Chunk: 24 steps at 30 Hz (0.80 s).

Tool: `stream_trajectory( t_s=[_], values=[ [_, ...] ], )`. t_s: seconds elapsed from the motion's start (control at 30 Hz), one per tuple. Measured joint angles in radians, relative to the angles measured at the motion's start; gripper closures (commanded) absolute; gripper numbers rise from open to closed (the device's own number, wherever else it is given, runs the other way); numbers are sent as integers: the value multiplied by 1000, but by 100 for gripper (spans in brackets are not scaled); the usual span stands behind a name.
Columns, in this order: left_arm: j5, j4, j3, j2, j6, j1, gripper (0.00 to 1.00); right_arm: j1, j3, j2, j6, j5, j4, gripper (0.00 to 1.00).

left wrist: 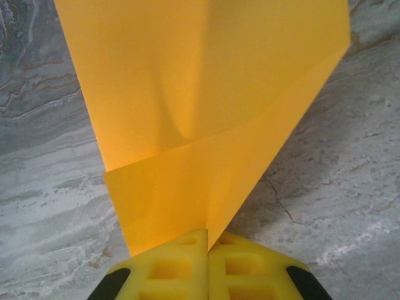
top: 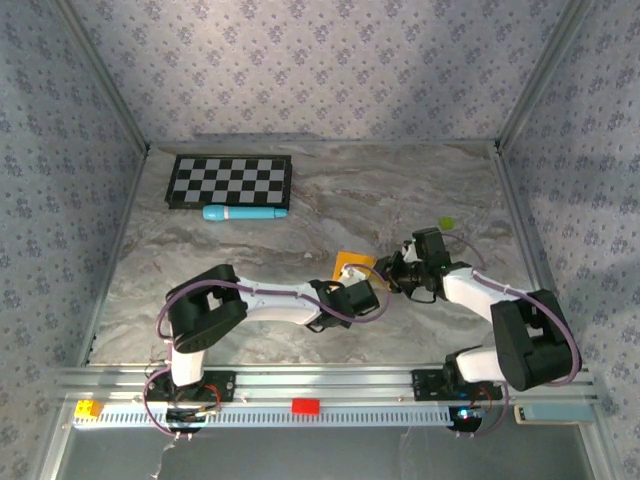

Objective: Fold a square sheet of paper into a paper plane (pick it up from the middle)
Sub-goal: Fold the wing for the fifth time at the center of the table.

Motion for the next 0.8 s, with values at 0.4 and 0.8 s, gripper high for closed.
stream_trajectory(
  t_s=[0.4, 0.8],
  values=[
    [156, 216, -156, -92, -50, 69, 95, 13, 0, -66, -63, 65, -41, 76],
    [510, 642, -368, -136, -99, 212, 96, 78, -113, -315, -182, 229, -3, 76]
  ],
)
